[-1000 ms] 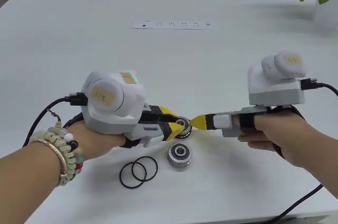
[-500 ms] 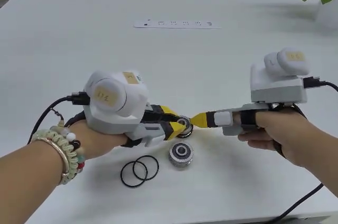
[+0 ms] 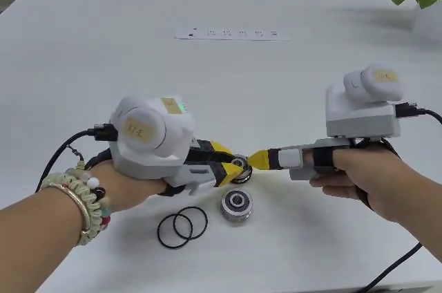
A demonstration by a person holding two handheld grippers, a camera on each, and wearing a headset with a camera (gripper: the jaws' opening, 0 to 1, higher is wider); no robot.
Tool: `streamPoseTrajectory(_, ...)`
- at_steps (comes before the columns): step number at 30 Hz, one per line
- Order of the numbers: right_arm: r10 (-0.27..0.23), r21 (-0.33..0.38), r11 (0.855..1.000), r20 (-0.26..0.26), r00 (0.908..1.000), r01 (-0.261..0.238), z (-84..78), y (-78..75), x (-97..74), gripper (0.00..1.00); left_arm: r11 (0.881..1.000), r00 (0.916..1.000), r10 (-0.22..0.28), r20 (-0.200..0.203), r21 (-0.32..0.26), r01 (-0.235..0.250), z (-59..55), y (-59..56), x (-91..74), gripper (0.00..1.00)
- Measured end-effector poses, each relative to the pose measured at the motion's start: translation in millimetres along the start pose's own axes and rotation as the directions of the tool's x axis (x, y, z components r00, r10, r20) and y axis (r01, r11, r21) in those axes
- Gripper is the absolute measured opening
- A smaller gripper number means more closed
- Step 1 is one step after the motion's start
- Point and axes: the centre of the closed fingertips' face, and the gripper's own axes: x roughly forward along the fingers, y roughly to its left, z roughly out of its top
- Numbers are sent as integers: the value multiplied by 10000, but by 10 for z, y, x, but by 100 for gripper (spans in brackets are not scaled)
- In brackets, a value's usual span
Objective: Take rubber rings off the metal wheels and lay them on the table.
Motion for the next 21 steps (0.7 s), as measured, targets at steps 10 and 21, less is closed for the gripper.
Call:
streamPoseTrajectory(10,140,-146,9998,-27,9999,-140,7,53,8,0,10000,10000,10,17,52,-10,3,-9,1,14)
streamPoseTrajectory(21,676,-1064,9922,221,9975,-649,110,274,53,0,10000,10000,32,38,53,-32,5,-5,5,14)
